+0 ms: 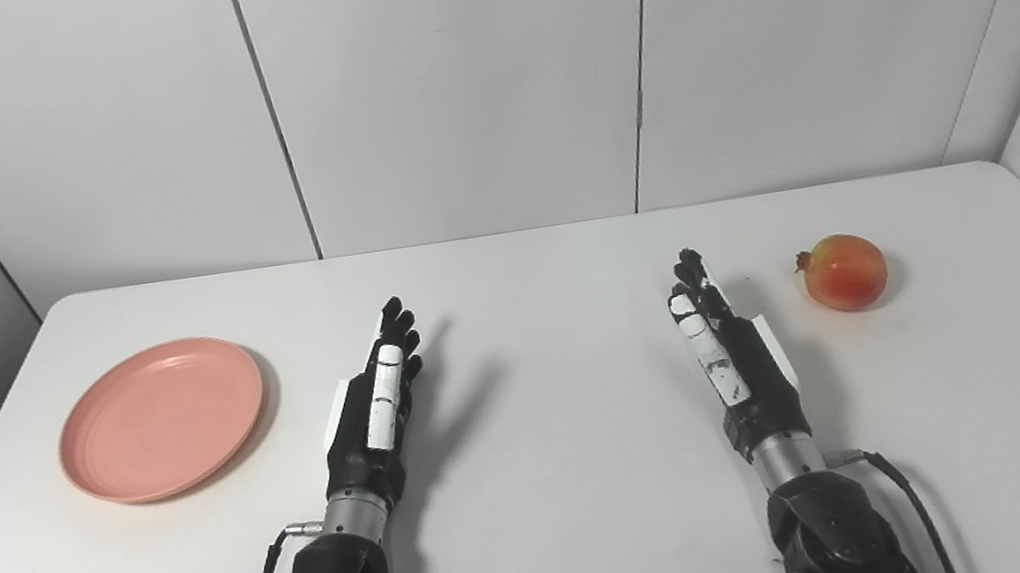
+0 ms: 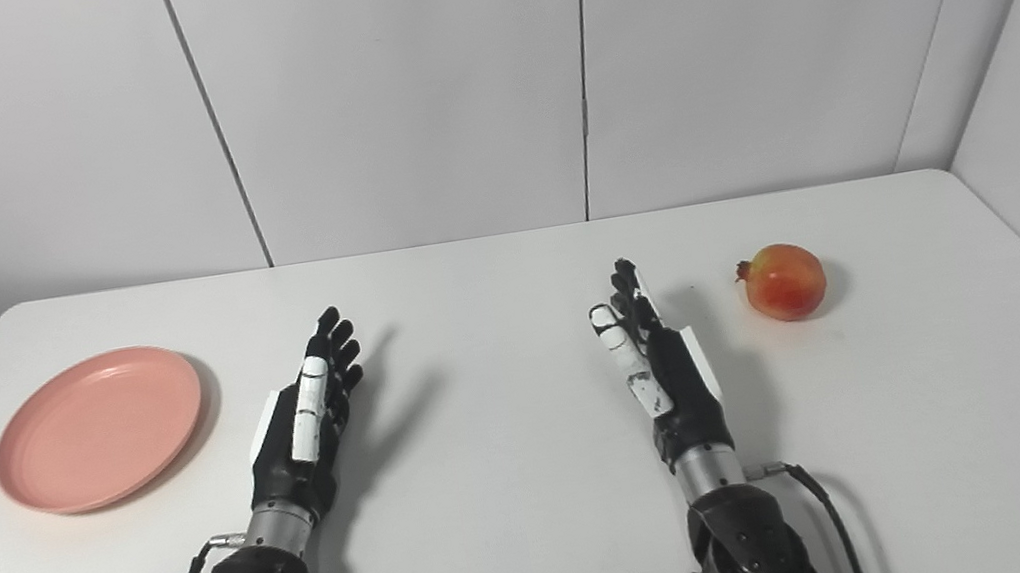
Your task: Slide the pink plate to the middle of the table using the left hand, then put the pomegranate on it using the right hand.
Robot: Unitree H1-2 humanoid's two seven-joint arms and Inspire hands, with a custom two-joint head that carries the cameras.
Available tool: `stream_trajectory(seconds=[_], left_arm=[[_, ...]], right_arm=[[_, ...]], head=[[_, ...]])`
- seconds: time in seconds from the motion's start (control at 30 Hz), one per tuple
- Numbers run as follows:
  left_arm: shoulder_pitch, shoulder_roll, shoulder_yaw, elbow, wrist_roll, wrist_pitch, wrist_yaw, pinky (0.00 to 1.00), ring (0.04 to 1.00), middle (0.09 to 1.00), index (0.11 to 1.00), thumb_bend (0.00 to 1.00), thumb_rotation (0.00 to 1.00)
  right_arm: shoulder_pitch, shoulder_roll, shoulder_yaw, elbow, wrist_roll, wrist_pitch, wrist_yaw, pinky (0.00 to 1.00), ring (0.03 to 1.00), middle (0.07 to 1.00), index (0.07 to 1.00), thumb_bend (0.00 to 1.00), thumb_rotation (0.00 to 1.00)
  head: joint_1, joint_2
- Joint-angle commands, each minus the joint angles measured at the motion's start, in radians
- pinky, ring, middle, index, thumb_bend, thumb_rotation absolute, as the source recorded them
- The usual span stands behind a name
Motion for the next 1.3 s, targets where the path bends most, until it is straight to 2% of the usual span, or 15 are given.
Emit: stream_trajectory(seconds=[0.0,0.87,1.27], left_arm=[[-0.042,0.002,0.002,-0.019,0.001,-0.025,-0.002,1.00,1.000,1.000,1.000,0.58,1.00],[-0.042,0.006,0.000,-0.016,0.004,-0.027,-0.004,1.00,1.000,1.000,1.000,0.59,1.00],[-0.040,0.001,0.005,-0.027,0.000,-0.008,0.002,1.00,1.000,1.000,1.000,0.59,1.00]], right_arm=[[-0.045,0.001,-0.002,-0.025,-0.003,-0.023,0.001,1.00,1.000,1.000,1.000,0.70,0.89],[-0.047,-0.003,0.000,-0.029,-0.006,-0.013,0.002,1.00,1.000,1.000,1.000,0.71,0.89],[-0.046,-0.002,-0.003,-0.029,0.013,-0.012,0.012,1.00,1.000,1.000,1.000,0.71,0.87]], head=[[0.000,0.000],[-0.001,0.001],[-0.003,0.001]])
